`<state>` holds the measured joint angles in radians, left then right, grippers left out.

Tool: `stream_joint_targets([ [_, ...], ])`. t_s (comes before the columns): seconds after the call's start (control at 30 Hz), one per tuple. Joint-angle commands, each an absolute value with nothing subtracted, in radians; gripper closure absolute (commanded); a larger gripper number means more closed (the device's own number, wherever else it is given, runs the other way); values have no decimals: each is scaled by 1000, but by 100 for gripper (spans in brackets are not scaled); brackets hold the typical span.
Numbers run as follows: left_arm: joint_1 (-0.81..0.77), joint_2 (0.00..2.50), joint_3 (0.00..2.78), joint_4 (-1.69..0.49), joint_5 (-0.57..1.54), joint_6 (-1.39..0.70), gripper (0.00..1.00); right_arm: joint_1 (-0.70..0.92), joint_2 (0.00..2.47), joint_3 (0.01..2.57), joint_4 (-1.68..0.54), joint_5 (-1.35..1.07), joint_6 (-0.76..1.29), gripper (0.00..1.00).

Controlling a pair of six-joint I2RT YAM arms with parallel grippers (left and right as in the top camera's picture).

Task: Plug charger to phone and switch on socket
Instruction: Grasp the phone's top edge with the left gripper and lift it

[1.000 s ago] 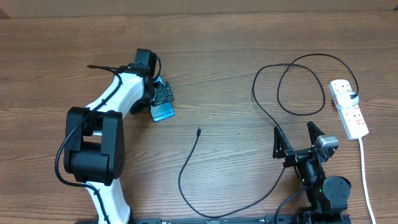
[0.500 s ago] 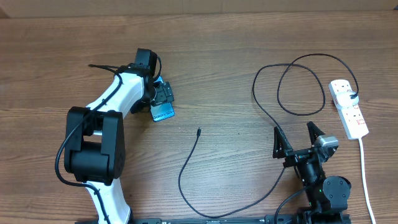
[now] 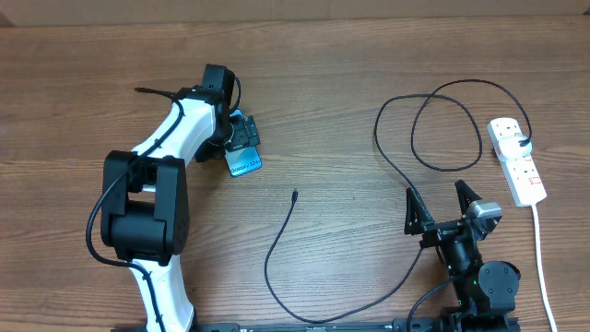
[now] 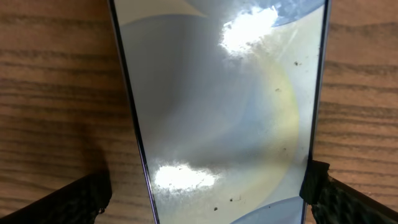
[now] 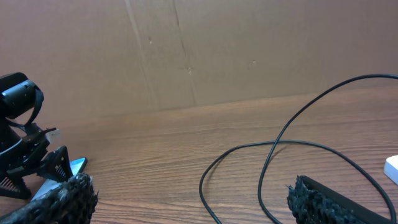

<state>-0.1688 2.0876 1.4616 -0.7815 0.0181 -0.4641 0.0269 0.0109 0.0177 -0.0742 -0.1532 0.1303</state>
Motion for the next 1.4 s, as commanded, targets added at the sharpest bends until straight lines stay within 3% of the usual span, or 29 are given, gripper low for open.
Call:
stream_joint_targets([
  [0.0,-166,2117,1482,-759,27,-449,0,24,2,8,-70,-157,134,0],
  [0.53,-165,2117,1488,-773,27,-456,1,24,2,8,-70,-157,134,0],
  [0.6,-165,2117,1488,-807,28,-484,10,24,2,8,-70,-157,134,0],
  [0.67,-165,2117,1488,-874,55,-494,14,24,2,8,-70,-157,134,0],
  [0.77,-165,2117,1488,-977,75,-493,11,24,2,8,-70,-157,134,0],
  [0.87,-165,2117,1488,-1013,77,-494,0,24,2,8,-70,-157,134,0],
  [1.23,-151,2117,1695,-942,144,-547,0,24,2,8,-70,-157,134,0],
  [1.37,-203,2121,1663,-904,4,-607,0,24,2,8,-70,-157,134,0],
])
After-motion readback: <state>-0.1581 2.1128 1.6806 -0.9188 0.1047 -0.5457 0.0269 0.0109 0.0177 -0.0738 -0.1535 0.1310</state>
